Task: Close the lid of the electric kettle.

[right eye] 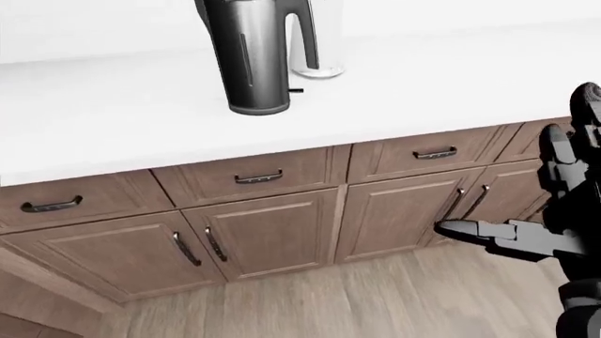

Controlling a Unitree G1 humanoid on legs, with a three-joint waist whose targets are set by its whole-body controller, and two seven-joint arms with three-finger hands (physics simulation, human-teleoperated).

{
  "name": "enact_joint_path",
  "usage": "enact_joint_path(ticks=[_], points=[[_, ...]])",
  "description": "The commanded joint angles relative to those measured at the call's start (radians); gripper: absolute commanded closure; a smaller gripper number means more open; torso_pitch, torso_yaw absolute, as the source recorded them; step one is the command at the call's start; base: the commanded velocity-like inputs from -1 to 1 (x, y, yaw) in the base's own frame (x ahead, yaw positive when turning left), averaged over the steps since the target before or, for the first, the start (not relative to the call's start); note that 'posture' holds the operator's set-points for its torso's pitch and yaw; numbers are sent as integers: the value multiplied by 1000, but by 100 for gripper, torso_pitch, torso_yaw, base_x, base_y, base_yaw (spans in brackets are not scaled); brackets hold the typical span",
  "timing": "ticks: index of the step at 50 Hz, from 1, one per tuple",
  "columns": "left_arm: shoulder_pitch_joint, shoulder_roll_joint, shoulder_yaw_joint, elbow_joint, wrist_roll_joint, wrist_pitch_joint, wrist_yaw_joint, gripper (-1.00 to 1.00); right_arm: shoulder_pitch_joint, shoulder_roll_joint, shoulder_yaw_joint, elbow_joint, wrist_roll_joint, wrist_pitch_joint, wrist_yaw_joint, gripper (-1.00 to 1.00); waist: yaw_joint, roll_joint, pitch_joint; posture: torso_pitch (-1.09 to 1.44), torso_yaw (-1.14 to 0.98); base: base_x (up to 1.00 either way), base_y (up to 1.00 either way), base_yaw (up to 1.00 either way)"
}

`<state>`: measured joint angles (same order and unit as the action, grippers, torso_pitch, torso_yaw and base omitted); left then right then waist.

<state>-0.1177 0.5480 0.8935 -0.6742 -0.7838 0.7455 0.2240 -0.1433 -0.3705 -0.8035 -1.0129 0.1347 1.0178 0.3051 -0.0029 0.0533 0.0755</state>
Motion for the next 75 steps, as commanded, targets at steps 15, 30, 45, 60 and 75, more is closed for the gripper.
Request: enact_joint_path(ticks=[15,30,45,60,75], points=[[-16,28,21,-34,-7,-23,1,-100,-13,-23,-22,-31,-3,-34,-12,-96,26,-116,10,0,0,34,0,0],[-16,33,24,-35,-12,-21,4,-100,-12,-20,-20,-26,-6,-45,-12,-96,-2,-38,-25,0,0,0,0,0],[-15,31,22,-32,-7,-27,1,-100,-9,-15,-23,-28,14,-52,-15,-96,-3,-55,-28,0,0,0,0,0],[-15,29,21,-30,-4,-28,-1,-100,17,-17,-39,-21,126,-90,-75,-96,5,-77,-30,0,0,0,0,0],[-21,29,15,-36,-3,-23,3,-100,17,-12,-27,-34,60,-89,-33,-97,38,-70,-27,0,0,0,0,37]])
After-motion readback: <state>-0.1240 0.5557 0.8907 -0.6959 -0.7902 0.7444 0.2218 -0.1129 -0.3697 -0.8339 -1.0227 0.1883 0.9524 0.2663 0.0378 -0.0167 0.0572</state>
